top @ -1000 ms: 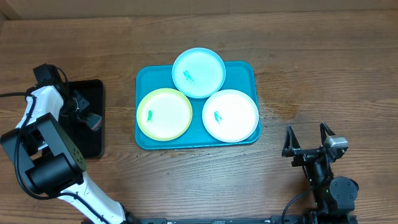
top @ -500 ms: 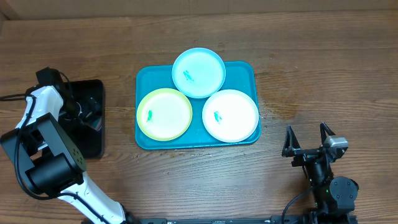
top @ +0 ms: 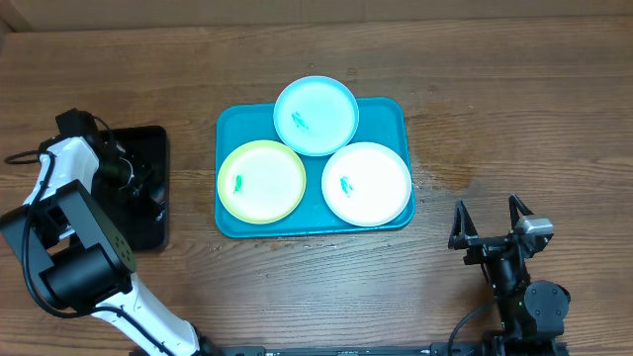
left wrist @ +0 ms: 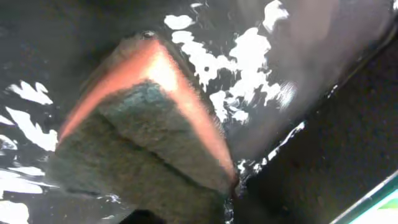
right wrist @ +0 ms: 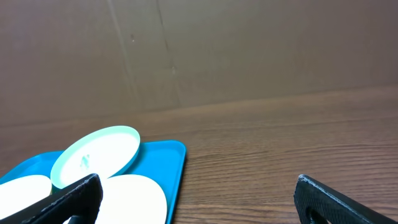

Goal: Clean dirty plates on tray and stack at the side
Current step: 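Grasp the grey-and-orange sponge with the left gripper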

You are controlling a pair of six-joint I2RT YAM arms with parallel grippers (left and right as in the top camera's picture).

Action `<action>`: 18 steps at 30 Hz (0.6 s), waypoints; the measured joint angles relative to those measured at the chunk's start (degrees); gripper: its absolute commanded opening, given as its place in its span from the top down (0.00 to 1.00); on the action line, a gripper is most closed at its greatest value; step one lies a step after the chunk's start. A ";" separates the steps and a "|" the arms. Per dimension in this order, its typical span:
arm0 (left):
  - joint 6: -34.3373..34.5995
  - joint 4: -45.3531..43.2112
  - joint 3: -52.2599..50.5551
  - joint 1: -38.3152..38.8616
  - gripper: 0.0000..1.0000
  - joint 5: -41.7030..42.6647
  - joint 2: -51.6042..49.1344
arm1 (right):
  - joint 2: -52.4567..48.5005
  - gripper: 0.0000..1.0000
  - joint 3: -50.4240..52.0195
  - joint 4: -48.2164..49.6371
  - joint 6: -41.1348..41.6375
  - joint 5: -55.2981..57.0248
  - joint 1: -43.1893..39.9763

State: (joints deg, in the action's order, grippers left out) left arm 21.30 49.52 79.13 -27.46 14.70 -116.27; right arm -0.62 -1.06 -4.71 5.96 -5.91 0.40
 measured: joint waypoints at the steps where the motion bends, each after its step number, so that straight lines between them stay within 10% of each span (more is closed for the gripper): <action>1: -0.15 0.04 0.00 0.04 0.96 0.28 0.00 | 0.00 0.00 0.00 0.02 0.02 0.00 0.00; 18: -0.24 18.75 18.16 0.09 0.96 -7.87 -0.37 | 0.00 0.00 0.00 0.00 0.00 0.00 0.00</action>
State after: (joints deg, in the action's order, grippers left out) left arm 21.06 68.27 97.30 -27.38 6.83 -116.64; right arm -0.62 -1.06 -4.71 5.96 -5.91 0.40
